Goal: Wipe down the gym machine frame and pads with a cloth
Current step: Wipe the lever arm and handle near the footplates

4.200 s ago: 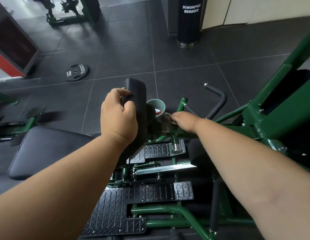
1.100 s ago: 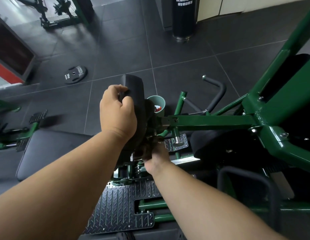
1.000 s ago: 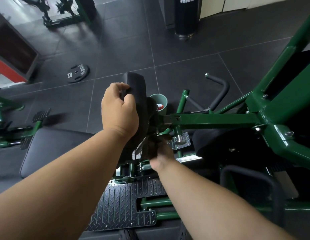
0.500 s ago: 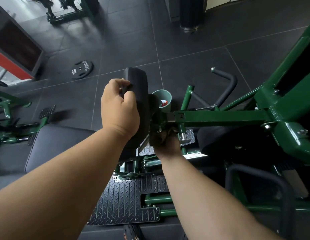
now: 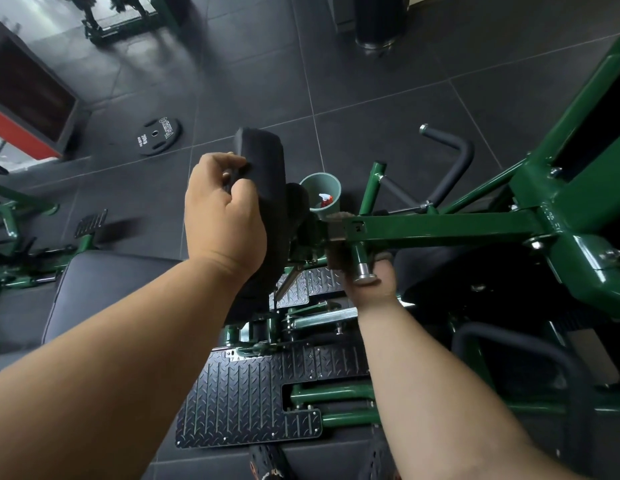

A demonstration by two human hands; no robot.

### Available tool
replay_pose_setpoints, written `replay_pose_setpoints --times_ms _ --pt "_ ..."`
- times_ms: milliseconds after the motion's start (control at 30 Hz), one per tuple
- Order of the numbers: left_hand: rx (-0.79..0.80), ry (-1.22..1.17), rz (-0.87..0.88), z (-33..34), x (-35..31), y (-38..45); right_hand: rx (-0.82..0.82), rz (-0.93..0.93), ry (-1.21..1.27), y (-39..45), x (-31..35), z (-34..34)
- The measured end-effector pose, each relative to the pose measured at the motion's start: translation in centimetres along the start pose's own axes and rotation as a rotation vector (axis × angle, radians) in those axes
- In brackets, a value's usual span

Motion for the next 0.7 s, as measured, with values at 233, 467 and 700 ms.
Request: replay_pose_setpoints --times_ms 233,467,700 --pt "0.000 0.032 0.004 -0.2 -0.4 -0.1 -0.230 -0.241 -0.223 -0.2 6.0 -2.6" --pt "-0.007 0.058 0.013 -0.2 -0.4 -0.2 -0.252 -0.229 -0.375 -2.6 7.4 -0.9" --pt "0.063 0.303 0.279 0.1 -3.3 -0.7 -0.463 -0.303 -0.340 -4.2 7.7 -0.4"
Point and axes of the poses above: each hand's wrist, its own y-axis towards the middle knuckle, its own z-axis out of the palm, x = y × z, the point moved 8 cm from there along y, towards the middle knuckle, and after that the axes turned 10 degrees about z, right-handed, at the moved point
